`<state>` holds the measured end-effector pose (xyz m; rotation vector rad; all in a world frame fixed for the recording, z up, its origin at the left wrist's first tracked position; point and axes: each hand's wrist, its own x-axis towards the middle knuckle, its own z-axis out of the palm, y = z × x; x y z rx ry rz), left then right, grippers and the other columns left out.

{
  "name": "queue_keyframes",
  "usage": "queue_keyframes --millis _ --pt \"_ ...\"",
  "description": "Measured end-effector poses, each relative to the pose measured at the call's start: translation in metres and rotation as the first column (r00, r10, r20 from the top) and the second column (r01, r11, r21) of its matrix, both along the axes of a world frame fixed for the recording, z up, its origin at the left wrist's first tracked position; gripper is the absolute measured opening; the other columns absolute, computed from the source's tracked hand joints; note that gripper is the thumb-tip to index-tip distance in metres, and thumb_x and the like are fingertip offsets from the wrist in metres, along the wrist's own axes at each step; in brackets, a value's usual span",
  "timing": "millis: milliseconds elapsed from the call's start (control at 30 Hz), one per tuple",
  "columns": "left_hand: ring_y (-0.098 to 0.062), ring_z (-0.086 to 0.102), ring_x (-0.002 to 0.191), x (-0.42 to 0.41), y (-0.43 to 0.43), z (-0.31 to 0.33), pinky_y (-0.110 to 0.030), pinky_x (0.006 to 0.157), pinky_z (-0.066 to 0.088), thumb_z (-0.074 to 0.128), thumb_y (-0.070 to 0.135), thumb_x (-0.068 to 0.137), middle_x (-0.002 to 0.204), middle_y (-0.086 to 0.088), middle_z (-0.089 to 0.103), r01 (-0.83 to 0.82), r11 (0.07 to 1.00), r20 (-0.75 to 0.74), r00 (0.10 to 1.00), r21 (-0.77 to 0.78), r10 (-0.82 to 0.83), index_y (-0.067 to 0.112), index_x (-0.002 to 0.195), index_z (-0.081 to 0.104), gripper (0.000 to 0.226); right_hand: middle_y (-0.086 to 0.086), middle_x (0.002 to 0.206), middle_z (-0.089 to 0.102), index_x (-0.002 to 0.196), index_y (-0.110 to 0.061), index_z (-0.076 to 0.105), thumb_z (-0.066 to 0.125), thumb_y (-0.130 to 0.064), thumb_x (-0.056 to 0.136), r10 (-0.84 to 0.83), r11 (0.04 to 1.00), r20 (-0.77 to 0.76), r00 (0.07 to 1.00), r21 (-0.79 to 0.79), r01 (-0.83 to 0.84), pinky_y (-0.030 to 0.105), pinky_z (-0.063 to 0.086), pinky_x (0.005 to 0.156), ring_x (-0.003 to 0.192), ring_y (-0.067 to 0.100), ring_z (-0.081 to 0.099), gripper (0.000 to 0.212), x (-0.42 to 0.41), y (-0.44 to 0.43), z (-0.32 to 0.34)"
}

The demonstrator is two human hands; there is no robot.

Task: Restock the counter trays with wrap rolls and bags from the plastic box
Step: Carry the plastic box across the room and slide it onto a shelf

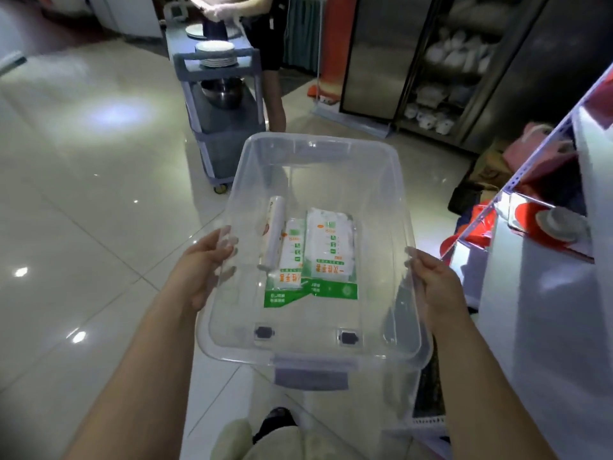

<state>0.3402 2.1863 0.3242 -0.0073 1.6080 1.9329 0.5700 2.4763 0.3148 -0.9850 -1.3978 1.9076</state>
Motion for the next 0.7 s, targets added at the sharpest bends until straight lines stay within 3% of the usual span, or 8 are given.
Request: queue_keyframes --millis 133,267,433,533,600,700 --pt "-0.007 0.069 0.093 -0.086 0.074 0.023 -0.027 0.066 0.054 0.055 0.002 0.088 0.106 0.008 0.072 0.068 0.998 -0.009 0.998 0.015 -0.068 0.032 0.107 0.066 0.037 0.001 0.088 0.064 0.117 -0.008 0.063 0.052 -0.003 0.093 -0.087 0.996 0.001 0.996 0.006 0.087 0.012 0.052 0.063 0.079 0.009 0.059 0.026 -0.064 0.057 0.010" --pt "-0.008 0.071 0.083 -0.153 0.163 0.034 -0.025 0.056 0.056 0.054 0.001 0.088 0.097 0.008 0.075 0.149 0.987 0.009 0.989 0.063 -0.150 0.030 0.103 0.067 0.034 0.002 0.089 0.064 0.113 -0.012 0.066 0.052 -0.003 0.093 -0.171 0.984 -0.005 0.985 0.043 0.171 0.012 0.051 0.065 0.081 0.009 0.059 0.026 -0.109 0.124 0.013" --pt "-0.013 0.071 0.089 -0.224 0.288 0.038 -0.027 0.061 0.057 0.053 0.001 0.089 0.104 0.002 0.073 0.267 0.959 -0.039 0.964 0.096 -0.265 0.025 0.109 0.070 0.036 -0.001 0.083 0.065 0.114 -0.007 0.064 0.053 0.000 0.091 -0.275 0.960 -0.040 0.961 0.043 0.277 0.017 0.048 0.068 0.077 0.010 0.057 0.027 -0.165 0.228 0.016" --pt "-0.019 0.071 0.086 -0.263 0.360 0.049 -0.029 0.062 0.057 0.051 0.000 0.089 0.100 -0.002 0.073 0.308 0.944 -0.066 0.951 0.120 -0.302 0.017 0.119 0.065 0.037 0.007 0.087 0.062 0.119 -0.002 0.061 0.051 0.001 0.092 -0.281 0.956 -0.067 0.957 0.067 0.286 0.025 0.044 0.072 0.078 0.016 0.054 0.029 -0.204 0.291 0.026" --pt "-0.016 0.071 0.076 -0.287 0.404 0.062 -0.026 0.058 0.055 0.049 -0.002 0.090 0.092 -0.001 0.073 0.311 0.945 -0.090 0.949 0.103 -0.302 0.015 0.119 0.064 0.037 0.007 0.083 0.058 0.121 0.000 0.058 0.049 0.001 0.093 -0.289 0.951 -0.078 0.954 0.088 0.295 0.025 0.040 0.067 0.071 0.015 0.049 0.029 -0.230 0.331 0.037" --pt "-0.015 0.070 0.075 -0.319 0.467 0.075 -0.025 0.058 0.055 0.047 -0.004 0.091 0.098 -0.003 0.072 0.343 0.935 -0.113 0.936 0.092 -0.332 0.014 0.120 0.064 0.038 0.001 0.074 0.059 0.114 -0.001 0.061 0.048 0.003 0.093 -0.315 0.940 -0.085 0.945 0.106 0.323 0.020 0.040 0.059 0.062 0.011 0.048 0.024 -0.263 0.387 0.051"
